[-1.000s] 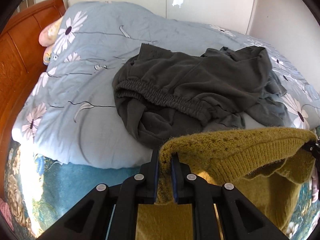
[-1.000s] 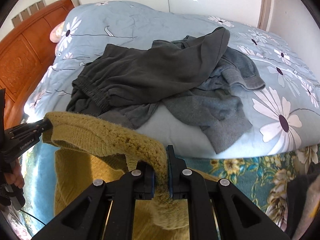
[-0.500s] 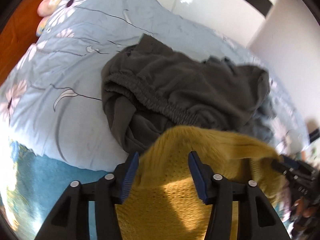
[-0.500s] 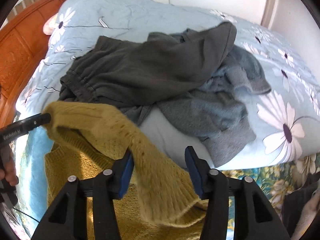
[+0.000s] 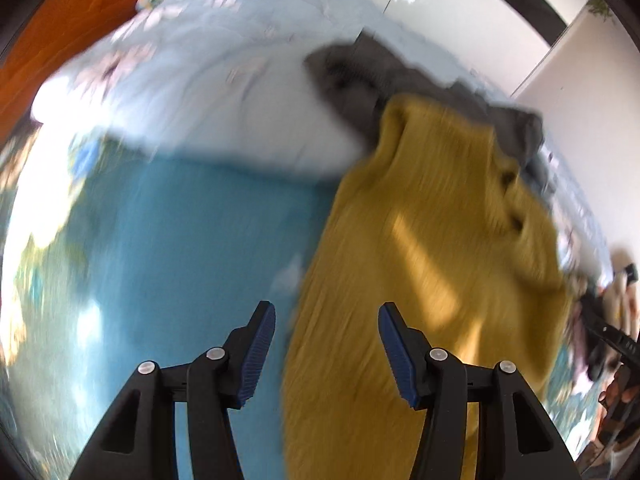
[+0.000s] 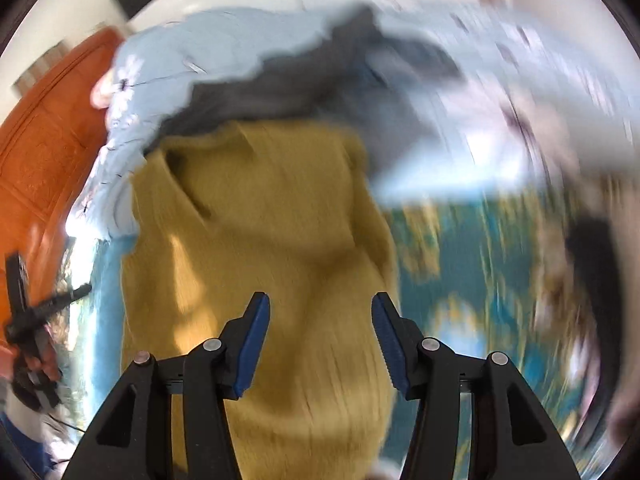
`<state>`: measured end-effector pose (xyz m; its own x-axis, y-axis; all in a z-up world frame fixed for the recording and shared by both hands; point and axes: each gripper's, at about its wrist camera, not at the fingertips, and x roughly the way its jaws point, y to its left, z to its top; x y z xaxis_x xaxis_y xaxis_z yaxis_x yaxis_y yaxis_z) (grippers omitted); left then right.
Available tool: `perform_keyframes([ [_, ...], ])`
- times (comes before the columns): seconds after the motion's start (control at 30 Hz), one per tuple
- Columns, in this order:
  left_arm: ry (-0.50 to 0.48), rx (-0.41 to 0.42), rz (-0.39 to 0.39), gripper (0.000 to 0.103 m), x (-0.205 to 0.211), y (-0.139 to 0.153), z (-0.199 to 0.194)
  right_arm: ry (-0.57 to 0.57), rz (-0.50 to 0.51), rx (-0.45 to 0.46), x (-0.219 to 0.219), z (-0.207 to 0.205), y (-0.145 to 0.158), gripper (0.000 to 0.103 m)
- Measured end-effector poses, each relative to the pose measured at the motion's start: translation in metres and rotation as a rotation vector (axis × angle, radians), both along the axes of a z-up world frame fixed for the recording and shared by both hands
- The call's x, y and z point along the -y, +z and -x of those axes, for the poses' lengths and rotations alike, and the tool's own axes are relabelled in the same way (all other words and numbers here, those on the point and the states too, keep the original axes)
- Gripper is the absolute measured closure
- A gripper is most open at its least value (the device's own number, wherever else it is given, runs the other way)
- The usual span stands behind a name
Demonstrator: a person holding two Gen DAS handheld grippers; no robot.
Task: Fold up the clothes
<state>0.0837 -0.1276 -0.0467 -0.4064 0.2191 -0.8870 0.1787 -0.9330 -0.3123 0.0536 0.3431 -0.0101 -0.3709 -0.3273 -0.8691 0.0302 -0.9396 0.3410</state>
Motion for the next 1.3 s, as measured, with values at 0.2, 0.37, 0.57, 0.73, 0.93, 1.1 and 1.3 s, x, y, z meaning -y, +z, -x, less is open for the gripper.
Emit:
perform_keyframes([
  [0.2,0.028,0.11,-0.041,0.047,0.001,-0.05,-0.054,-0.116,0.154,0.183,-0.027,-0.045,-0.051,0.049],
  [0.37,0.002,0.123,-0.079,0.047,-0.009,-0.059,-0.069,-0.142,0.158,0.243,-0.024,-0.056,-0.073,0.049],
  [0.57,-0.018,0.133,-0.104,0.051,-0.018,-0.061,-0.076,-0.122,0.156,0.327,-0.012,-0.065,-0.094,0.052],
  [0.73,-0.018,0.16,-0.138,0.069,-0.024,-0.062,-0.081,-0.04,0.155,0.308,0.009,-0.064,-0.088,0.069],
  [0.93,0.025,0.157,-0.183,0.089,-0.026,-0.057,-0.09,-0.04,0.226,0.267,0.019,-0.065,-0.074,0.084],
  [1.1,0.016,0.101,-0.203,0.094,-0.027,-0.035,-0.088,-0.068,0.281,0.234,0.016,-0.064,-0.064,0.09],
  [1.3,0.006,-0.002,-0.256,0.094,-0.026,0.002,-0.061,-0.076,0.384,0.191,0.006,-0.056,-0.053,0.092],
])
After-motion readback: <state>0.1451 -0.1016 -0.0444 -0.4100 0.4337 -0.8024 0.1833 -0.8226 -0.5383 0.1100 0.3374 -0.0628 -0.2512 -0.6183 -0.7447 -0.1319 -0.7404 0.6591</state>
